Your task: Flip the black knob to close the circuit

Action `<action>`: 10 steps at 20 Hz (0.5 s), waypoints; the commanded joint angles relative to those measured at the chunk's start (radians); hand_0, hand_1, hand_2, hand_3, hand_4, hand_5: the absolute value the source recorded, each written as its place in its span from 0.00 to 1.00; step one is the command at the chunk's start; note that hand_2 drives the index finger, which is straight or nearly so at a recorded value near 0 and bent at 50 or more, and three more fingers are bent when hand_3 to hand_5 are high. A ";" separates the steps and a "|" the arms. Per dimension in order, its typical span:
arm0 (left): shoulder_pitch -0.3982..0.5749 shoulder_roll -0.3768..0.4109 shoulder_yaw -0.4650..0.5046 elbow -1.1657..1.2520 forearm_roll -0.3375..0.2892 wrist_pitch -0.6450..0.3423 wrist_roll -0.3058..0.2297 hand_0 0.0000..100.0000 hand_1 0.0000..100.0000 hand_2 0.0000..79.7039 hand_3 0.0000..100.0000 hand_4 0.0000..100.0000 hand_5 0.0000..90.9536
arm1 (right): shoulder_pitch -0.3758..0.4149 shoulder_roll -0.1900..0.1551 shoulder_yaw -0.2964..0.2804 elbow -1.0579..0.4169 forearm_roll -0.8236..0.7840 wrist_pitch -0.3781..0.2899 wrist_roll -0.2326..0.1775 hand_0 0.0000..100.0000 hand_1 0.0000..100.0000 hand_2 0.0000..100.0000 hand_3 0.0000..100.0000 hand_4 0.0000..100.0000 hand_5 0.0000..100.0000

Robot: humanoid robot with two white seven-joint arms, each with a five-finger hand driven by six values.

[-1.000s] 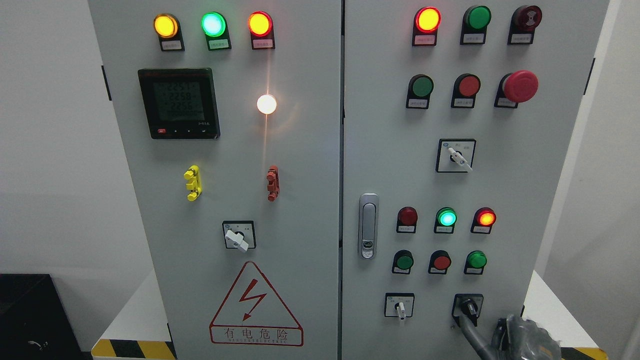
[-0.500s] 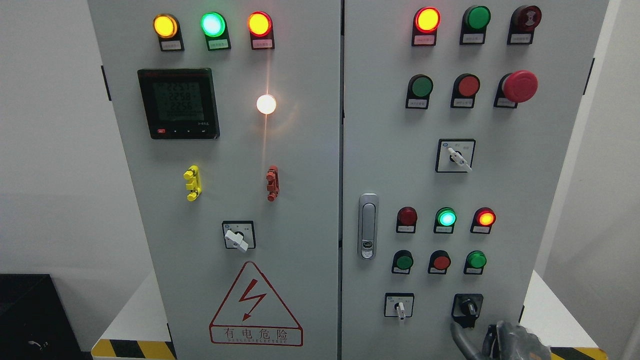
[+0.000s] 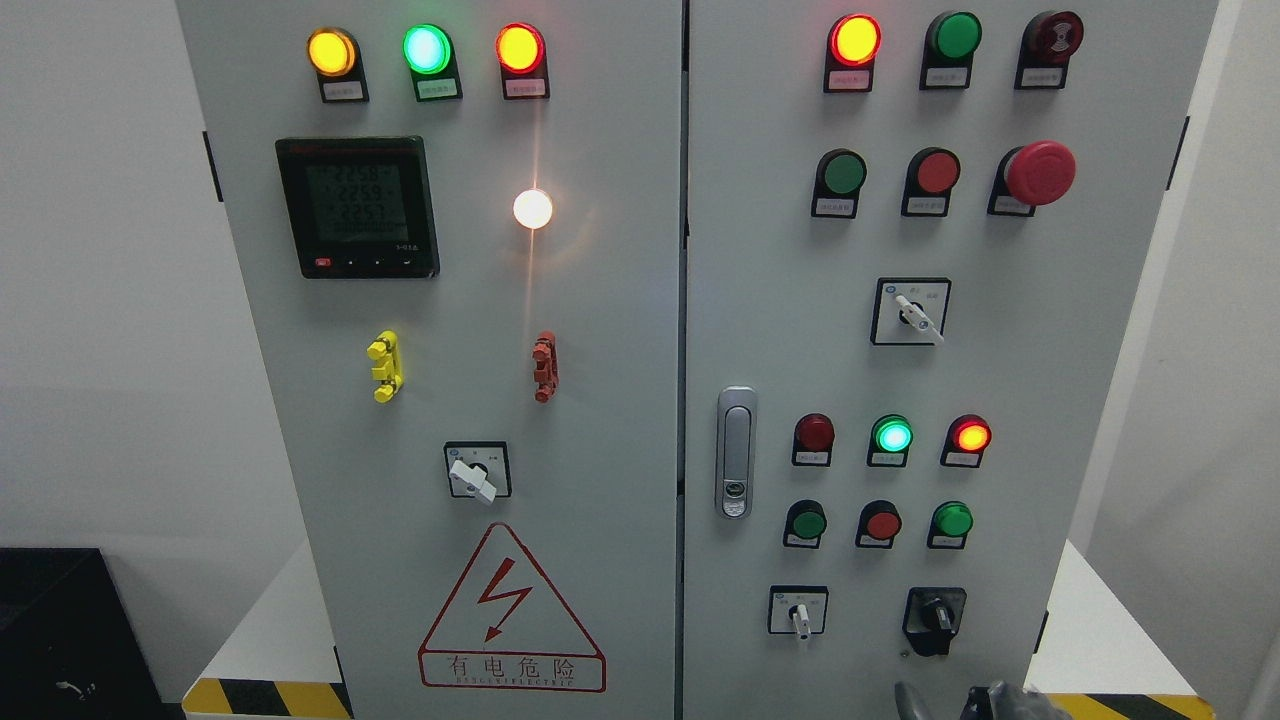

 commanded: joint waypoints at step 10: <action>0.021 0.000 0.000 -0.023 0.000 -0.001 0.000 0.12 0.56 0.00 0.00 0.00 0.00 | 0.234 0.010 0.035 -0.200 -0.724 -0.168 -0.289 0.00 0.02 0.57 0.86 0.79 0.74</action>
